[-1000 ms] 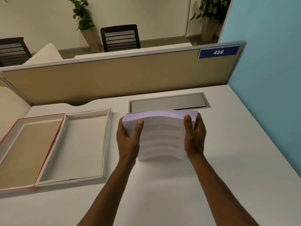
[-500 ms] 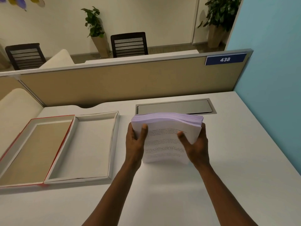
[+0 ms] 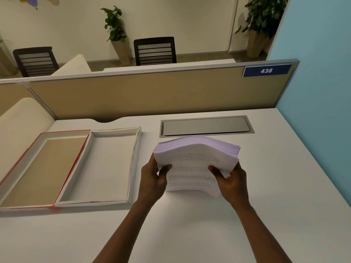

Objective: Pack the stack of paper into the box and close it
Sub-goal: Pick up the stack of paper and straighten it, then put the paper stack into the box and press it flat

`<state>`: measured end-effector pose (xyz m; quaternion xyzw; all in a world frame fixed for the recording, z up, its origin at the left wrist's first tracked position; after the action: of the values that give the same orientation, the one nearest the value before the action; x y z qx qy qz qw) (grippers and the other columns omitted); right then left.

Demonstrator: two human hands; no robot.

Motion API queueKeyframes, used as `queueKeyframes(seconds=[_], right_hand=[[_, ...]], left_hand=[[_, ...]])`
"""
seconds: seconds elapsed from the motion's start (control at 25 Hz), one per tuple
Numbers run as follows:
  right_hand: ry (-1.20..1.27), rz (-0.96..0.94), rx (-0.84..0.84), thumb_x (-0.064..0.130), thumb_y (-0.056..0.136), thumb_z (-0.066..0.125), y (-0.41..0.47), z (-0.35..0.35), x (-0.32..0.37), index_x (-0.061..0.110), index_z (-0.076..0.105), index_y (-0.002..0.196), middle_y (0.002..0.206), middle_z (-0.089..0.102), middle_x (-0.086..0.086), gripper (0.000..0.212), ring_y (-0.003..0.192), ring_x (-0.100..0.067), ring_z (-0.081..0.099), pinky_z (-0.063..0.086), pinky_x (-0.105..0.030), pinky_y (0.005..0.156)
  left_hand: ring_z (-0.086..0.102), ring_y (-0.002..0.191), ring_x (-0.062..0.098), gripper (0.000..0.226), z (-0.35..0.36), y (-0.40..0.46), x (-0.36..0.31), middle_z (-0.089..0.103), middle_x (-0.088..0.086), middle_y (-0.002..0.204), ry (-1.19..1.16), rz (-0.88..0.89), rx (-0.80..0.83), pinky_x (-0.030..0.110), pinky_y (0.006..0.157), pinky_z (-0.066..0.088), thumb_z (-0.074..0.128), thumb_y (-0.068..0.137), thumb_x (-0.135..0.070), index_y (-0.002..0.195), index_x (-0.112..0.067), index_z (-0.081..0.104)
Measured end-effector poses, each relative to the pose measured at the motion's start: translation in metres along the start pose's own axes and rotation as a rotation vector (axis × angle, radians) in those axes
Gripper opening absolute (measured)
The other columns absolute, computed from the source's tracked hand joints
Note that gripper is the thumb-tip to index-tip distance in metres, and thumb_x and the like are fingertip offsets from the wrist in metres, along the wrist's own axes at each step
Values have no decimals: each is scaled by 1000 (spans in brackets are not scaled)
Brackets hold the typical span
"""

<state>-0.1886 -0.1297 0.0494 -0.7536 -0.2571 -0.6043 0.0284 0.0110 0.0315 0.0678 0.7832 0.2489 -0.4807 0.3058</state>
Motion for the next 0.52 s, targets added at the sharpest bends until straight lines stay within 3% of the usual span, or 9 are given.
queueKeyframes(seconds=[0.16,0.28,0.32,0.44,0.52], right_hand=[[-25,37,100,37,76,81,-5,5,-2,33,50,126,104,61,28,58,96,16,61,53,-3,70],[-108,42,223,24,84,76,-22,1,-22,47,42,125,111,63,17,58,101,8,62,52,-4,78],[-148,39,241,23,88,72,-25,1,-27,46,43,127,114,64,10,54,100,2,64,52,-8,82],[-250,32,243,20,93,64,-24,2,-32,17,47,137,121,67,-7,48,100,-20,66,56,-28,86],[-269,25,249,19,93,65,-19,3,-27,10,49,133,118,69,-11,44,91,-22,69,60,-28,79]], left_hand=[[63,113,-7,59,0,-2,5,62,-37,117,8,-52,44,14,85,57,64,94,-19,130,-60,41],[65,115,5,53,4,-9,25,64,-31,119,65,-100,84,22,93,59,61,94,-14,135,-45,45],[66,113,8,49,5,-12,31,65,-26,119,98,-103,78,26,94,59,59,95,-10,136,-36,48],[64,108,14,43,9,-9,31,67,-12,120,126,-138,58,34,95,59,56,96,-1,135,-18,54],[64,107,16,41,6,-4,23,67,-9,121,127,-134,67,32,94,60,56,95,1,132,-16,55]])
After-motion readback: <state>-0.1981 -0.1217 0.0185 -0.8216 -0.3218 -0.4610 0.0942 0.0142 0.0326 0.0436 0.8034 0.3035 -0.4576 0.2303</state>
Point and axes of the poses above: each hand's wrist, its own y-axis towards the middle knuckle, its own z-axis out of the palm, x = y × z, the point moved 4 cm from there along y, towards the middle knuckle
